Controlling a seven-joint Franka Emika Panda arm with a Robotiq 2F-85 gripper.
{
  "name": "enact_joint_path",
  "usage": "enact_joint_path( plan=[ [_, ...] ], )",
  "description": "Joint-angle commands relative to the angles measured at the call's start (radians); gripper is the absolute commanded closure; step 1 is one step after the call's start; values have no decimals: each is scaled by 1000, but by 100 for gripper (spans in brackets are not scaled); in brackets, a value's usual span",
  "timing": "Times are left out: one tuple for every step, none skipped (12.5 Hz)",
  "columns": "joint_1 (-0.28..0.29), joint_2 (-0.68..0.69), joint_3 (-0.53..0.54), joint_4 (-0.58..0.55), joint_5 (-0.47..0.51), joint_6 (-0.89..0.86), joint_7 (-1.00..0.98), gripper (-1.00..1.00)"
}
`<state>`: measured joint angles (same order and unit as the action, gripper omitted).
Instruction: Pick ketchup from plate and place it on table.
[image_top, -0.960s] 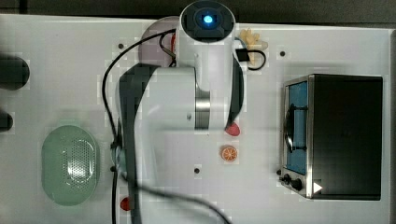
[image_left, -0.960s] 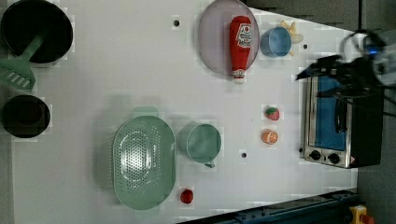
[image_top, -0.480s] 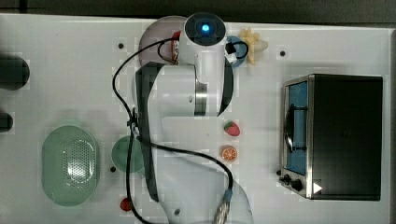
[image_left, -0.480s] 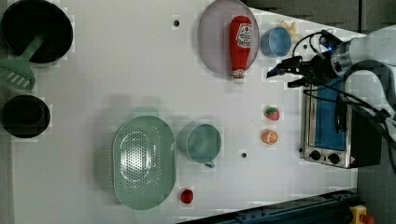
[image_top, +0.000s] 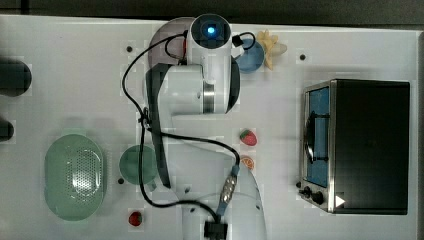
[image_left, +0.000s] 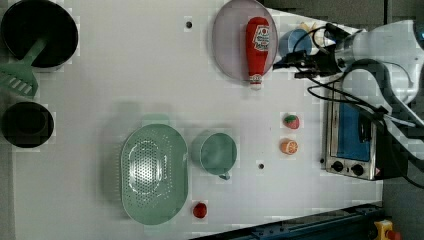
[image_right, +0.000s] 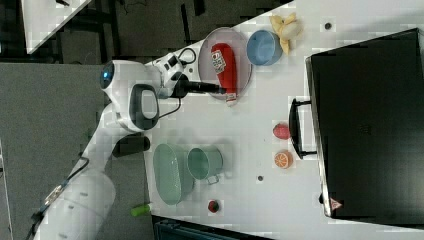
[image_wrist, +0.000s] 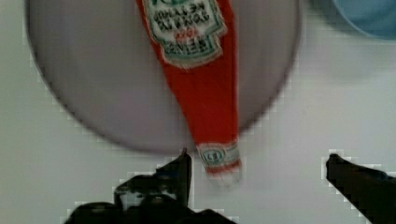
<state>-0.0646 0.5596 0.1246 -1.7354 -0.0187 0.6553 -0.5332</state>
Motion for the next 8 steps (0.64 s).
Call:
enact_joint_path(
  plan=[
    [29,98,-1,92,-49,44,-52,-100],
    [31,132,-1,126,-56,70,-52,-100],
    [32,165,-1,158,-65,93,-52,-100],
    [33,195,-1,185,-70,109,-52,-100],
    [34,223,-1,208,-70,119,-52,-100],
    [34,247,-2,227,-70,124,-52,-100],
    [34,269,-4,240,-70,134,-52,-100],
    [34,288,-4,249,-70,146,-52,-100]
  ],
)
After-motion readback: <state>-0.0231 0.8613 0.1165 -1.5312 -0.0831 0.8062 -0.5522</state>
